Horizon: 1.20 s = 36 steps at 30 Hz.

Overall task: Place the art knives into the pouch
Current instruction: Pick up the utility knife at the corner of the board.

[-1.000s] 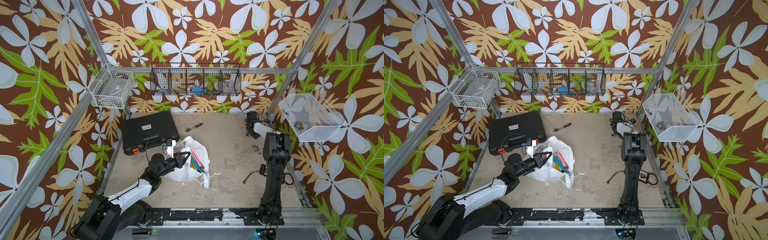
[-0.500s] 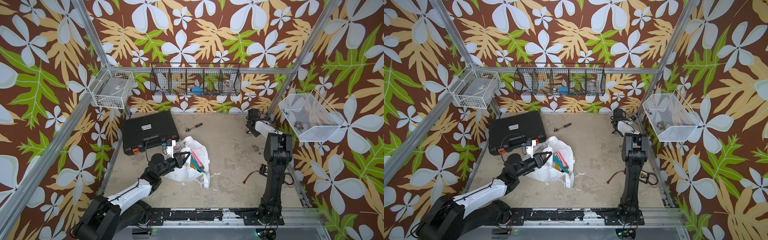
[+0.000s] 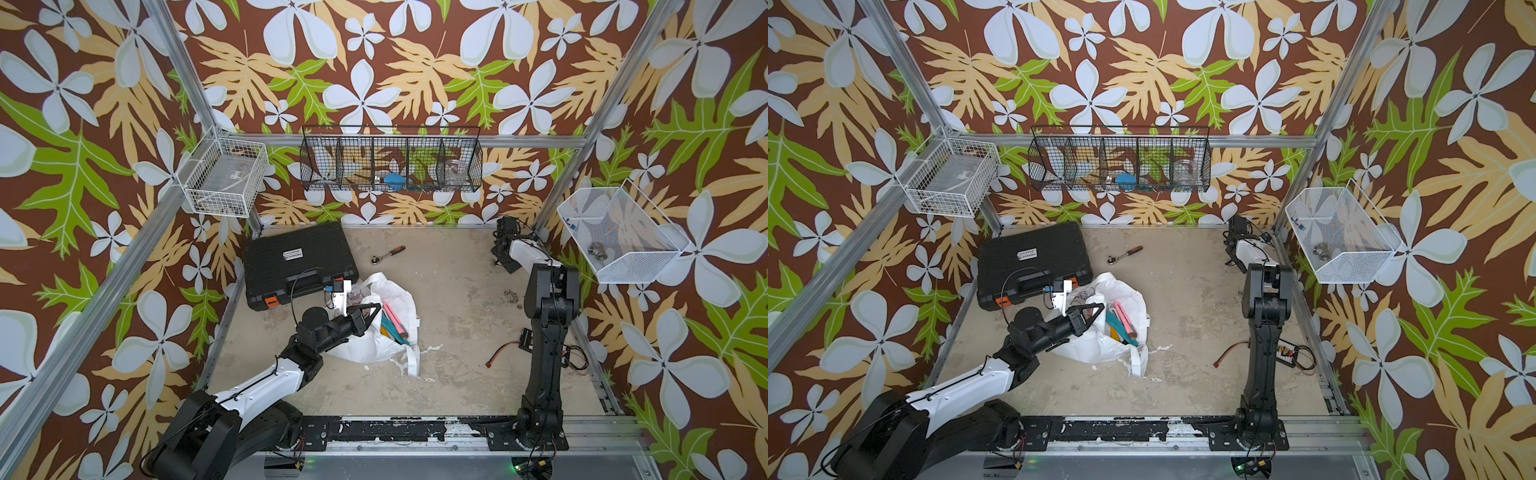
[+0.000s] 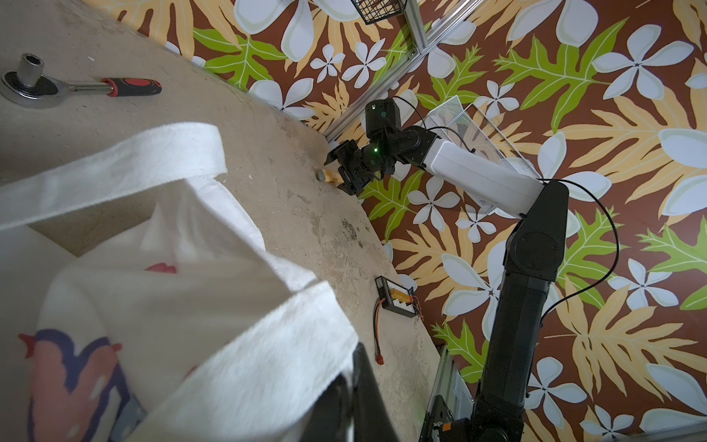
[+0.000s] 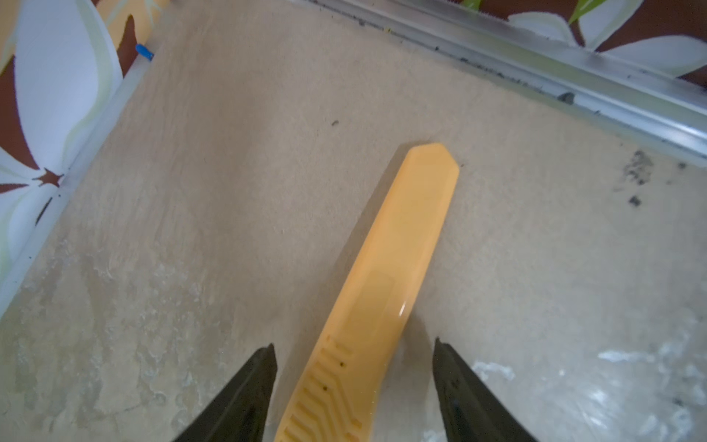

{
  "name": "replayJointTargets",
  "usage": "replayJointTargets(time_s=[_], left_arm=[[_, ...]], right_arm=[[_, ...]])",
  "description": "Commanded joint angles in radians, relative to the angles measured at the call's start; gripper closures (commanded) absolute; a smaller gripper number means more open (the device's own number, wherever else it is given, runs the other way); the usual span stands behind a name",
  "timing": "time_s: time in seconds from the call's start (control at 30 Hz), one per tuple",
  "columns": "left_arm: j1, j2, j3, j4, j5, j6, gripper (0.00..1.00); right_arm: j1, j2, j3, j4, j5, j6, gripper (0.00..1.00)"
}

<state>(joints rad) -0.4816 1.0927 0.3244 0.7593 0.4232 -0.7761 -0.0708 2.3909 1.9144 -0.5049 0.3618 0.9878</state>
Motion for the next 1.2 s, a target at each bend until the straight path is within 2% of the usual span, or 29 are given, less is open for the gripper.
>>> replayJointTargets(time_s=[0.0,0.17,0.3,0.47,0.6,0.83,1.17], left_arm=[[-0.002,-0.002,-0.002,0.017,0.003,0.011,1.0],[-0.001,-0.006,-0.004,0.018,0.002,0.011,1.0],[-0.001,-0.007,-0.004,0.017,0.0,0.01,1.0],[-0.002,-0.012,-0.002,0.019,0.001,0.006,1.0],[-0.001,-0.021,-0.004,0.017,-0.001,0.004,1.0],[-0.001,-0.019,-0.001,0.014,-0.007,0.008,1.0],[-0.002,-0.021,0.007,0.01,0.001,0.006,1.0]], right_arm=[[-0.002,0.014,0.003,-0.021,-0.025,-0.002,0.32],[-0.003,0.023,0.004,-0.025,-0.038,-0.015,0.33],[-0.001,0.015,-0.004,-0.027,-0.072,-0.049,0.53],[0.009,-0.026,-0.093,0.018,-0.084,-0.086,0.62],[0.031,-0.042,-0.108,0.009,-0.059,-0.137,0.65],[0.091,-0.109,-0.158,0.017,-0.028,-0.246,0.65],[0.216,-0.255,-0.288,0.019,-0.128,-0.41,0.64]])
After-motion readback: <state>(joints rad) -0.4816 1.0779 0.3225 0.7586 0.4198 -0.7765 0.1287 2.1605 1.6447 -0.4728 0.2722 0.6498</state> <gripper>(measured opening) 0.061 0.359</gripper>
